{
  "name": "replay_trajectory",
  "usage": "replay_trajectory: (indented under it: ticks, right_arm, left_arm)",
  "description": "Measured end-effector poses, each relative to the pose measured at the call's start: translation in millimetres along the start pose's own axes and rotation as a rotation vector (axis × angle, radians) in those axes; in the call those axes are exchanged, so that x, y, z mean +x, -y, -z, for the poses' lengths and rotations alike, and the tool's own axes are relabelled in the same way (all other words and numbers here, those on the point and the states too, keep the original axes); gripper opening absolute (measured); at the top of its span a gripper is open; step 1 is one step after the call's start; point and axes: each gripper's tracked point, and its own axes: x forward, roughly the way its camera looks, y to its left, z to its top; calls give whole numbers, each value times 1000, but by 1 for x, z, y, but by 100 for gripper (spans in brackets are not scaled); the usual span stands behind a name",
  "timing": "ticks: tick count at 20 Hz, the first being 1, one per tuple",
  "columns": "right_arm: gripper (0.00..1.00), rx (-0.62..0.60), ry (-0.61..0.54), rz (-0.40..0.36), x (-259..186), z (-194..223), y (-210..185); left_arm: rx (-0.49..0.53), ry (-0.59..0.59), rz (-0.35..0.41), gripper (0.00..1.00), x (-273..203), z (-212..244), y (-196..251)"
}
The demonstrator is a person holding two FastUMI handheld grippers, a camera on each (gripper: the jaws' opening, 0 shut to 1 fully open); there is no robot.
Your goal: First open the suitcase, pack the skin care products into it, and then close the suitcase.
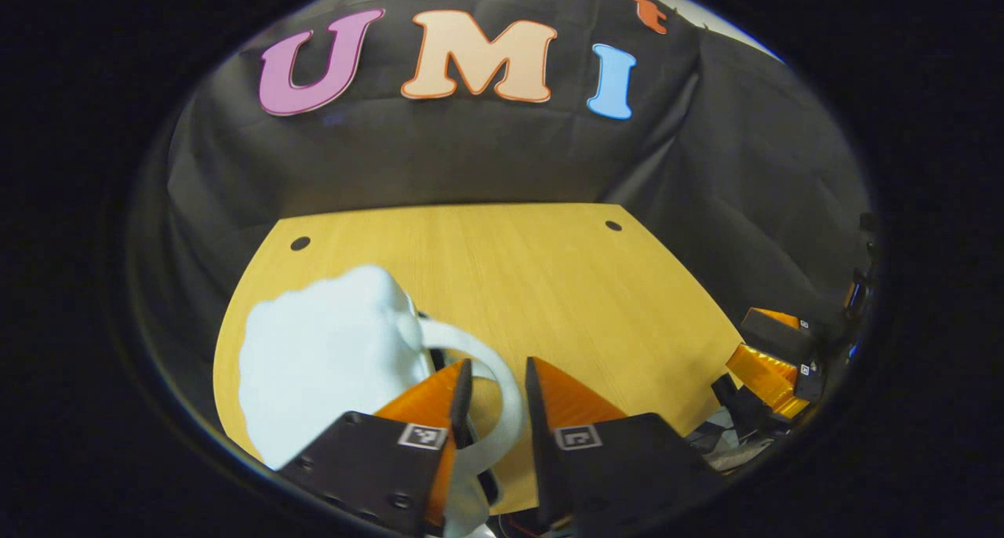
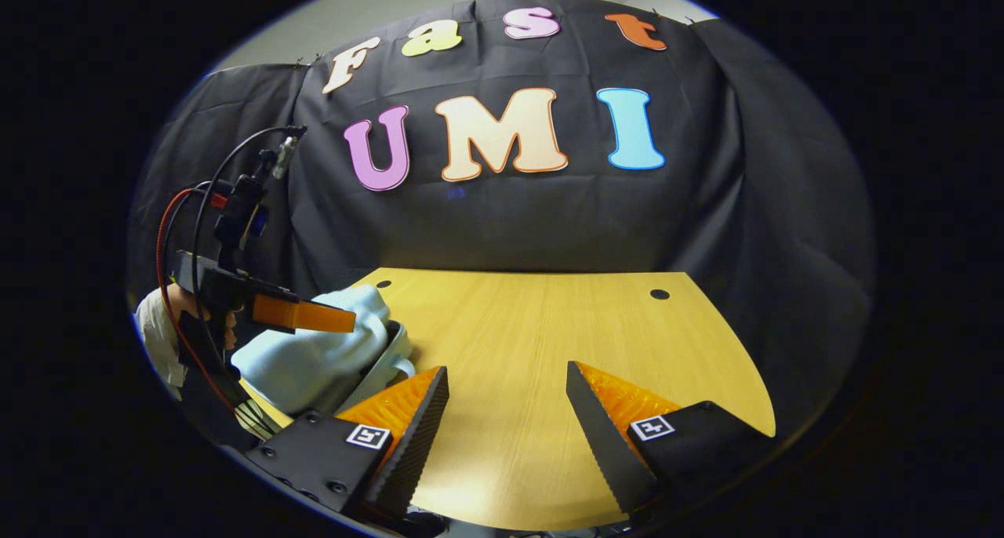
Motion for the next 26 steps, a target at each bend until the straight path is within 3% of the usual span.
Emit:
replay_trajectory:
  ticks: [2,4,7,8,11,15,17,22,26]
  right_arm:
    - [95,2,18,10,-2,-7,6]
    - [98,7,60,25,-4,-23,13]
    - [98,11,176,67,-12,-64,27]
    - [94,12,221,84,-16,-81,31]
    - [98,10,356,126,-30,-129,45]
    - [98,0,477,157,-50,-179,54]
    - [94,-16,536,168,-64,-199,56]
    - [97,-64,604,178,-84,-218,55]
    - [97,-85,623,178,-87,-224,53]
  left_arm:
    - [15,82,11,77,-5,-20,15]
    - [0,189,9,79,-10,-43,31]
    - [-14,364,-18,95,-24,-81,51]
    - [-9,416,-31,95,-30,-93,55]
    - [31,518,-69,95,-46,-115,68]
    - [71,593,-117,95,-58,-138,80]
    - [79,606,-104,94,-58,-146,95]
    - [115,612,-55,95,-53,-155,122]
    - [144,635,-58,95,-56,-161,124]
